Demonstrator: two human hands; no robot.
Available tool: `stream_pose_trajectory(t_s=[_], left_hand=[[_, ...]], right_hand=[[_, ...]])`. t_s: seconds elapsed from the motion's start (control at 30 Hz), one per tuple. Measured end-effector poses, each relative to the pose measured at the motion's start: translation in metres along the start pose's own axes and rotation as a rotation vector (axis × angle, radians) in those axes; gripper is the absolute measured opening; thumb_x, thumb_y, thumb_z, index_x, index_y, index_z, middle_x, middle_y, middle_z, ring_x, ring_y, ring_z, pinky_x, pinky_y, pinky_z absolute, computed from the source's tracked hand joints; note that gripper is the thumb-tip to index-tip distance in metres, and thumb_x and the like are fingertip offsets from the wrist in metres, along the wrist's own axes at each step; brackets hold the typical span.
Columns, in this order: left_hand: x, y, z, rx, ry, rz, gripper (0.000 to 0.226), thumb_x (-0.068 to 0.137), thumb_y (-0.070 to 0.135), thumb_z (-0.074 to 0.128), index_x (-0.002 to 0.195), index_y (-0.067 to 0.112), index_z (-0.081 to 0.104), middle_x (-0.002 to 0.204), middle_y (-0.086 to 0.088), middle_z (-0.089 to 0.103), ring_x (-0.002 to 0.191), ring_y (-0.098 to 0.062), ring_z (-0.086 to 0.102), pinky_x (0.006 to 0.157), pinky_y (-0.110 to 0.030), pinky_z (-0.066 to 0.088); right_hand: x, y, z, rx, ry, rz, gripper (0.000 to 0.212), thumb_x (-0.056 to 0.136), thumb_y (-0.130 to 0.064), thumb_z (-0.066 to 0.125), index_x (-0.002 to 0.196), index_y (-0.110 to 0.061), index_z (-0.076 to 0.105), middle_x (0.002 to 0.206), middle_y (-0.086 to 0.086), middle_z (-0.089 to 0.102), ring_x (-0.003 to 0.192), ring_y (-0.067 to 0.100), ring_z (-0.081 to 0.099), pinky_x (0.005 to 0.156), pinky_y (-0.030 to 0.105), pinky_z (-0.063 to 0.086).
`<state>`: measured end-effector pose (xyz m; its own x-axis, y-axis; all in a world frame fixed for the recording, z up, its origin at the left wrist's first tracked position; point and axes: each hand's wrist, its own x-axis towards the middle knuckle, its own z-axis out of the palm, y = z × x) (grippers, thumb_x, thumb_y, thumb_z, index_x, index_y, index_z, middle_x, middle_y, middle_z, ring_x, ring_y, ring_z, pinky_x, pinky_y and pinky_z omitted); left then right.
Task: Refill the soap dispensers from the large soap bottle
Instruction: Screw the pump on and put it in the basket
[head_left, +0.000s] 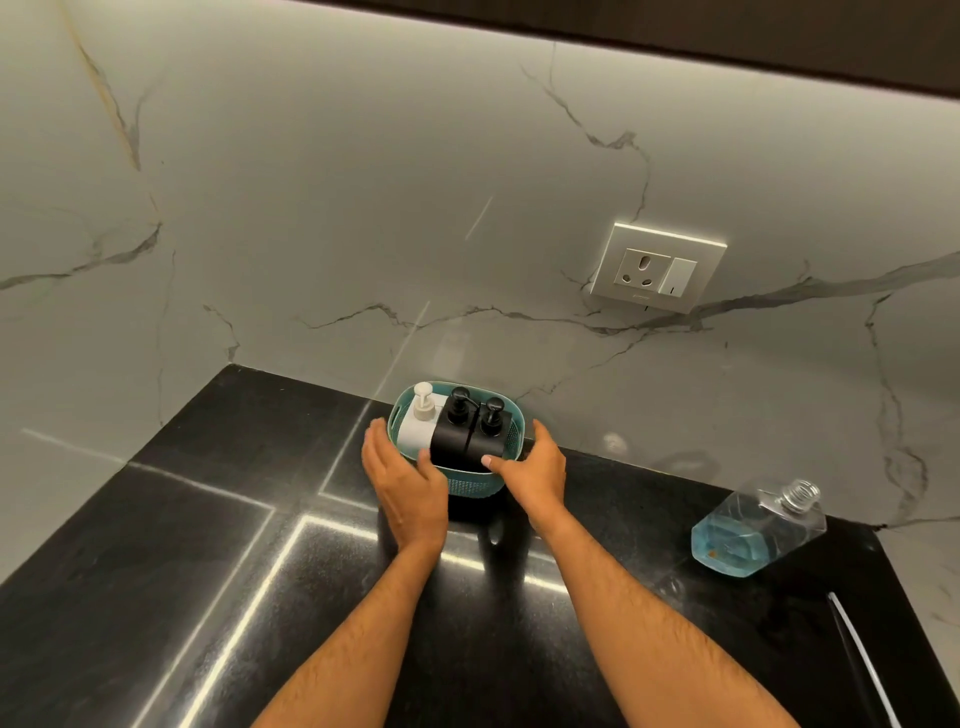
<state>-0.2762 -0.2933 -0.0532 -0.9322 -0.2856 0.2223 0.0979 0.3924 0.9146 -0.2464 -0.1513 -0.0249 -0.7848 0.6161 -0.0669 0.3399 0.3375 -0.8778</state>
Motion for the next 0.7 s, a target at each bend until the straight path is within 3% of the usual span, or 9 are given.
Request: stream_pose_trajectory(t_s=[0.07, 0.13, 0.27, 0.53, 0.7], left_hand=[[0.004, -0.006, -0.001, -0.053, -0.032, -0.159, 0.076, 0.099, 0.012, 0.062, 0.162, 0.01, 0.02, 0.167, -0.012, 0.027, 0.155, -0.029, 0.027, 0.126, -0.046, 0.029], [0.007, -0.011, 0.0, -0.094, -0.095, -0.234, 0.069, 0.103, 0.016, 0.057, 0.162, 0.011, 0.023, 0.166, -0.013, 0.032, 0.153, -0.029, 0.032, 0.125, -0.049, 0.031], [0.01, -0.012, 0.002, -0.114, -0.115, -0.174, 0.048, 0.104, 0.01, 0.051, 0.152, 0.011, 0.045, 0.144, -0.01, 0.058, 0.131, -0.026, 0.056, 0.11, -0.049, 0.05], [0.024, -0.012, 0.0, -0.12, -0.207, -0.152, 0.046, 0.105, 0.008, 0.048, 0.15, 0.016, 0.046, 0.14, -0.009, 0.059, 0.126, -0.025, 0.059, 0.105, -0.049, 0.054], [0.026, -0.014, 0.002, -0.085, -0.252, -0.166, 0.05, 0.107, 0.011, 0.044, 0.156, 0.013, 0.036, 0.151, -0.011, 0.049, 0.136, -0.027, 0.051, 0.112, -0.051, 0.049]], right_hand=[[0.002, 0.005, 0.001, 0.176, -0.087, 0.088, 0.062, 0.07, -0.019, 0.091, 0.124, -0.027, 0.06, 0.116, -0.008, 0.067, 0.113, 0.015, 0.064, 0.096, 0.043, 0.058], [0.003, 0.008, 0.002, 0.272, -0.142, 0.114, 0.055, 0.075, -0.013, 0.087, 0.12, -0.033, 0.063, 0.116, -0.006, 0.071, 0.111, 0.017, 0.067, 0.092, 0.047, 0.06], [0.006, 0.008, 0.003, 0.297, -0.166, 0.103, 0.052, 0.078, -0.008, 0.084, 0.117, -0.037, 0.066, 0.115, -0.006, 0.073, 0.11, 0.018, 0.068, 0.091, 0.048, 0.061], [0.008, 0.009, 0.005, 0.305, -0.137, 0.102, 0.05, 0.079, -0.009, 0.084, 0.119, -0.033, 0.066, 0.115, -0.005, 0.073, 0.11, 0.018, 0.068, 0.091, 0.048, 0.061], [0.007, 0.01, 0.006, 0.286, -0.131, 0.095, 0.048, 0.08, -0.011, 0.084, 0.122, -0.028, 0.067, 0.115, -0.005, 0.072, 0.11, 0.017, 0.068, 0.091, 0.047, 0.061]])
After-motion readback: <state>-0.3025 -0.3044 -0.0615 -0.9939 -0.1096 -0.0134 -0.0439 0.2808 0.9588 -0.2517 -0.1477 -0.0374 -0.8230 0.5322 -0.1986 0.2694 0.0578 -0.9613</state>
